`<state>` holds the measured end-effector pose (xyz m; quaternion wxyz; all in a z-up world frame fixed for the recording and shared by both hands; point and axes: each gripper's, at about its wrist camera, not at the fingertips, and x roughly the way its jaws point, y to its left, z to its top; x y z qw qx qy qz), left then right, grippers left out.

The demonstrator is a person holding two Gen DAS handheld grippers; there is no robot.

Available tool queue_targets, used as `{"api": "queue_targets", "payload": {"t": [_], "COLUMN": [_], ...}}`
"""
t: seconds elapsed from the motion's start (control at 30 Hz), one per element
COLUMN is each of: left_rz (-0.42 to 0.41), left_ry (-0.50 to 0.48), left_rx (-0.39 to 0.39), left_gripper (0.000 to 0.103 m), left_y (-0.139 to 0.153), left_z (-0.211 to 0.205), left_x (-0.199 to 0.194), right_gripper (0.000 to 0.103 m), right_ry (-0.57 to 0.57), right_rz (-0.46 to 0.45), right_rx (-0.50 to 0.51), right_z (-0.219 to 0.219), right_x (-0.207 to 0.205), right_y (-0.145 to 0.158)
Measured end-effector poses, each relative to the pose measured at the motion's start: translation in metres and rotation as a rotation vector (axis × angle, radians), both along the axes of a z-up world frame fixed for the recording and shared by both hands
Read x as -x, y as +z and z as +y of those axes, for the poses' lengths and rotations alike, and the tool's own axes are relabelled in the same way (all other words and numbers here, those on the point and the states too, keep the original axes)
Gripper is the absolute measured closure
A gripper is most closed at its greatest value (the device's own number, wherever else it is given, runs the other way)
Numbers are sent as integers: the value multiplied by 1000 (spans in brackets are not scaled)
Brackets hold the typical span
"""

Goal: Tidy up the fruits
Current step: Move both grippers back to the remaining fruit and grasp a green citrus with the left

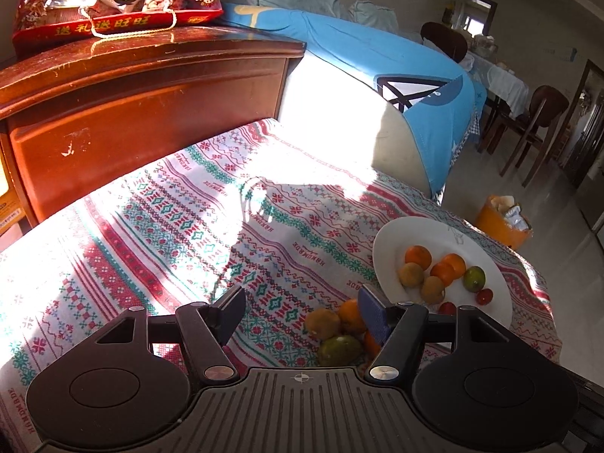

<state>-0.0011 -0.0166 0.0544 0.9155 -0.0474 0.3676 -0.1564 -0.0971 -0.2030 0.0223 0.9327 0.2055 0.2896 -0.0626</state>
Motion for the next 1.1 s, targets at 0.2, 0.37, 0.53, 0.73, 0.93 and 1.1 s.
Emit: {"api": "queue_targets", "payload": {"t": [0.2, 0.37, 0.53, 0.73, 0.93, 1.1], "left_rz": [22, 43, 67, 89, 94, 101], "left_ry": [2, 8, 11, -2, -19, -35], "left_rx": [-26, -56, -60, -58, -56, -58], "left_gripper": [37, 37, 37, 37, 37, 37], "left_y": [-11, -19, -25, -33, -35, -39], "left_z": [11, 15, 16, 15, 13, 9], "left_x": [5, 7, 5, 5, 6, 7], "right_gripper": [76, 76, 72, 71, 71, 73], "right_ry": [68, 118, 130, 126, 126, 127], "right_rz": [11, 27, 35, 47, 53, 54], "right_rx": [-14, -21, -24, -35, -33, -34], "right_z": [13, 25, 29, 32, 38, 37], "right_x": [-7, -17, -29, -40, -46, -45], "right_y": [-8, -15, -20, -27, -32, -33]}}
